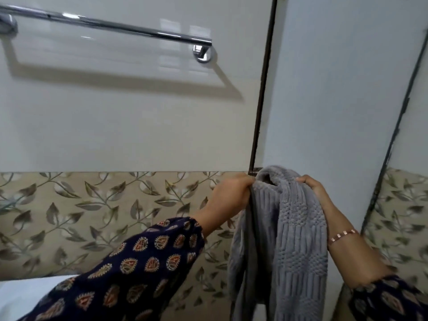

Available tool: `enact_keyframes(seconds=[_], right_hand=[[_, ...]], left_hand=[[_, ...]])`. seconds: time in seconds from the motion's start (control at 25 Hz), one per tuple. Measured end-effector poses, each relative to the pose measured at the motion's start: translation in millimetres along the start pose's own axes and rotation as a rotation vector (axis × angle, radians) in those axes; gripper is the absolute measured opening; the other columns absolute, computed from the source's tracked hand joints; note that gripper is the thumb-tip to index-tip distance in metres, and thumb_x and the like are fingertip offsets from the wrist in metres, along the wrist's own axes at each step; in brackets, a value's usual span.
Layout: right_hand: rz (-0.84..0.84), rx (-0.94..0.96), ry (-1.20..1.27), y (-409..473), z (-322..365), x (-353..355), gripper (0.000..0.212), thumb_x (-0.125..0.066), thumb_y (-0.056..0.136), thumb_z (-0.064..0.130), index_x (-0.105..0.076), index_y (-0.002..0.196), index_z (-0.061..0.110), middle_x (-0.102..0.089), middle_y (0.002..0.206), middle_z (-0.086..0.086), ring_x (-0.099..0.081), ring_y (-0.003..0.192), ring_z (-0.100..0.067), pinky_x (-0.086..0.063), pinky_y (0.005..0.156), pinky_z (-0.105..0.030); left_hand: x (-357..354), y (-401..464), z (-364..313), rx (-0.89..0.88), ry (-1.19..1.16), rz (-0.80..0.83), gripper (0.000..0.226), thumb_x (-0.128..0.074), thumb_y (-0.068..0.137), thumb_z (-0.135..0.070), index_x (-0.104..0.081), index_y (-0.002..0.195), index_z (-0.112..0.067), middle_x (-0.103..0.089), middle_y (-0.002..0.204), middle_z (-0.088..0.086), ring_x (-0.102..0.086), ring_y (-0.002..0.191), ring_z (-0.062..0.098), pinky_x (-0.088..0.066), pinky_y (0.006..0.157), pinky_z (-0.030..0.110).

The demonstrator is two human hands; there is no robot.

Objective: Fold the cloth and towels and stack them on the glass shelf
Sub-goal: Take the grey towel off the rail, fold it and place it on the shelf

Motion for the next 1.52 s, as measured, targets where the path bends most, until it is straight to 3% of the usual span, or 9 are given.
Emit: enact_keyframes(seconds=[0.12,0.36,0.44,0.72,0.88,1.08,1.16,1.36,1.52], right_hand=[[-0.038,-0.189,-0.093,1.1,-14.5,10.8,0.043,-0.041,0.083,0.014,-0.070,0.053,0.005,-0.066,0.048,-0.008,-0.062,0.040,-0.017,-0.046,0.039,-0.015],[-0.374,0.057,-1.046,-3.7,16.6,45.6,0.032,-0.061,0.078,0.034,-0.062,0.076,0.002,-0.066,0.076,-0.016,-0.063,0.068,-0.026,-0.053,0.061,-0.031],[-0.378,0.295,-1.020,-12.8,36.1,46.0,0.024,-0.062,0.077,0.025,-0.064,0.083,0.002,-0.065,0.081,-0.016,-0.063,0.066,-0.025,-0.058,0.062,-0.037],[-0.143,0.194,-0.992,-13.3,15.0,64.9,0.019,-0.062,0.076,0.017,-0.064,0.094,0.011,-0.065,0.083,-0.005,-0.062,0.074,-0.021,-0.051,0.062,-0.030],[-0.342,0.274,-0.968,9.6,7.5,79.0,0.015,-0.045,0.079,-0.001,-0.058,0.072,0.002,-0.058,0.071,-0.012,-0.055,0.073,-0.026,-0.036,0.060,-0.029],[-0.489,0.543,-1.009,25.2,46.9,73.0,0.035,-0.040,0.078,-0.010,-0.069,0.092,0.002,-0.070,0.100,-0.019,-0.061,0.098,-0.032,-0.044,0.077,-0.030],[-0.513,0.673,-1.055,25.0,60.8,69.7,0.037,-0.037,0.080,-0.011,-0.068,0.094,0.003,-0.069,0.101,-0.018,-0.061,0.098,-0.033,-0.045,0.078,-0.031],[-0.598,0.867,-1.484,28.1,84.2,69.1,0.035,-0.040,0.086,-0.006,-0.063,0.110,0.006,-0.062,0.099,-0.019,-0.059,0.077,-0.037,-0.034,0.058,-0.028],[-0.559,0.925,-1.788,32.6,88.4,68.5,0.018,-0.048,0.073,-0.014,-0.063,0.079,-0.007,-0.053,0.068,-0.024,-0.045,0.040,-0.029,-0.014,0.048,-0.015]], left_hand=[[-11.4,19.6,-17.8,0.324,-0.253,-0.006,0.021,-0.041,0.085,-0.003,-0.054,0.069,-0.006,-0.051,0.060,0.000,-0.046,0.058,0.017,-0.032,0.057,0.027],[-54.3,54.8,-39.0,0.510,-0.349,0.081,0.029,-0.043,0.087,-0.010,-0.057,0.065,0.000,-0.048,0.054,0.004,-0.041,0.049,0.012,-0.032,0.048,0.026],[-66.9,70.1,-54.6,0.448,-0.276,0.169,0.033,-0.048,0.086,-0.012,-0.049,0.053,-0.005,-0.041,0.049,0.004,-0.038,0.048,0.013,-0.029,0.048,0.028],[-81.0,103.0,-78.0,0.265,-0.031,0.297,0.026,-0.064,0.080,-0.019,-0.057,0.058,-0.008,-0.043,0.051,0.003,-0.042,0.051,0.010,-0.029,0.051,0.026],[-69.8,111.9,-77.2,0.230,-0.017,0.294,0.030,-0.066,0.081,-0.031,-0.057,0.064,-0.009,-0.049,0.058,0.001,-0.045,0.060,0.014,-0.032,0.055,0.026],[-69.6,87.5,-64.1,0.281,0.218,0.674,0.048,-0.069,0.078,-0.040,-0.062,0.104,-0.001,-0.065,0.100,0.012,-0.059,0.088,0.026,-0.043,0.073,0.030],[-65.4,74.2,-51.3,0.379,0.251,0.715,0.038,-0.064,0.083,-0.034,-0.060,0.097,0.001,-0.064,0.088,0.011,-0.061,0.080,0.026,-0.046,0.070,0.030],[-57.0,52.7,-21.0,0.762,-0.199,0.465,0.019,-0.041,0.094,-0.013,-0.055,0.085,-0.005,-0.057,0.076,0.008,-0.059,0.081,0.026,-0.054,0.064,0.029],[-37.2,63.8,-22.6,0.740,-0.485,0.151,0.029,-0.051,0.092,-0.030,-0.058,0.069,-0.012,-0.060,0.071,0.003,-0.060,0.068,0.016,-0.052,0.067,0.025]])
Point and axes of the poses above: each hand's wrist, its own y-axis towards the middle knuckle, its own x-axis out of the back of the hand, z = x × y, the point moved 3 cm from there along y, towards the middle knuckle
